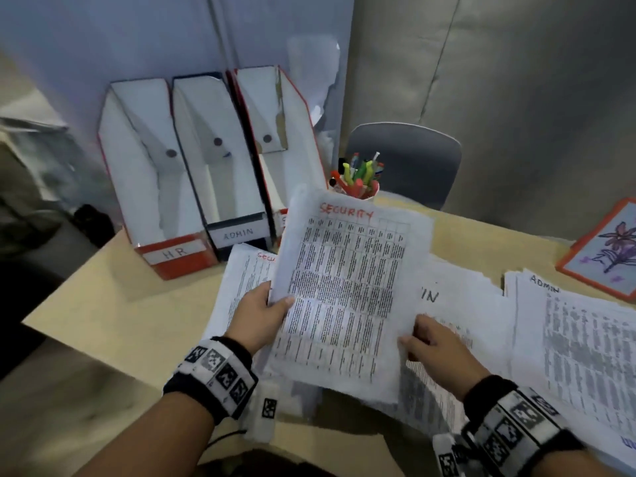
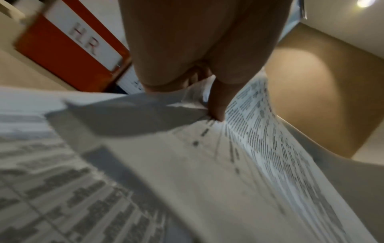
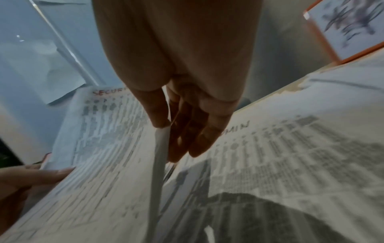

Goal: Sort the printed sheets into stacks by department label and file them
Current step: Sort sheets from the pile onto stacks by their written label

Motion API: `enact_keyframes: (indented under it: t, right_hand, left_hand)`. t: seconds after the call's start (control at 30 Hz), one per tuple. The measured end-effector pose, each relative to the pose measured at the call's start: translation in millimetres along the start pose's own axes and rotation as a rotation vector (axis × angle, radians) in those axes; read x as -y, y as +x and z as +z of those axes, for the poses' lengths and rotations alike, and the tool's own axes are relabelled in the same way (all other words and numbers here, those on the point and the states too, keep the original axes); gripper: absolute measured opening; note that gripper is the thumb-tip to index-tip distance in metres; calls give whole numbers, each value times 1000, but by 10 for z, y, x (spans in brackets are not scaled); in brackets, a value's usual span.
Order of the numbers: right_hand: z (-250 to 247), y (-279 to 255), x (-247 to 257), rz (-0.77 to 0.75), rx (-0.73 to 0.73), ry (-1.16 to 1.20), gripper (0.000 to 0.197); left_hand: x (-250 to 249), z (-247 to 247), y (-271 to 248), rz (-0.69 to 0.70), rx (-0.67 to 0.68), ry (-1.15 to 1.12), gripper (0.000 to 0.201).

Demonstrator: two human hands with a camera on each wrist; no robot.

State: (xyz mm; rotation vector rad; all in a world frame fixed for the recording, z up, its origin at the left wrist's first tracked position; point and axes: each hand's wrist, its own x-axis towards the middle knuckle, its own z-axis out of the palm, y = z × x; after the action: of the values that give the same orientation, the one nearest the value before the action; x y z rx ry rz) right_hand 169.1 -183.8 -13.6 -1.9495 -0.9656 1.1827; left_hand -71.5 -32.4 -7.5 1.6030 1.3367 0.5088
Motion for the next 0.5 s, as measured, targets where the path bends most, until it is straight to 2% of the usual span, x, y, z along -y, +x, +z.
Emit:
enact_keyframes:
  t: [0.13,0.2,0.3,0.43,0.5]
  right_hand:
    - [363,172,199,32,190,-116,15]
    - [512,230,312,59,257,-182,17]
    - [706,307,424,127,336,-186,16]
    - [945,380,495,188,380,-172,23]
    - [1035,387,513,224,381,-138,20]
  left_hand:
    - [237,-372,-25,-98,-49,67,20]
    - [325,-531,-30,-167,-44,112,15]
    - [455,-689,27,-246,-7,194,19]
    - [623,-732,122,-320,60,306,20]
    - [697,-713,174,-353,43,327,20]
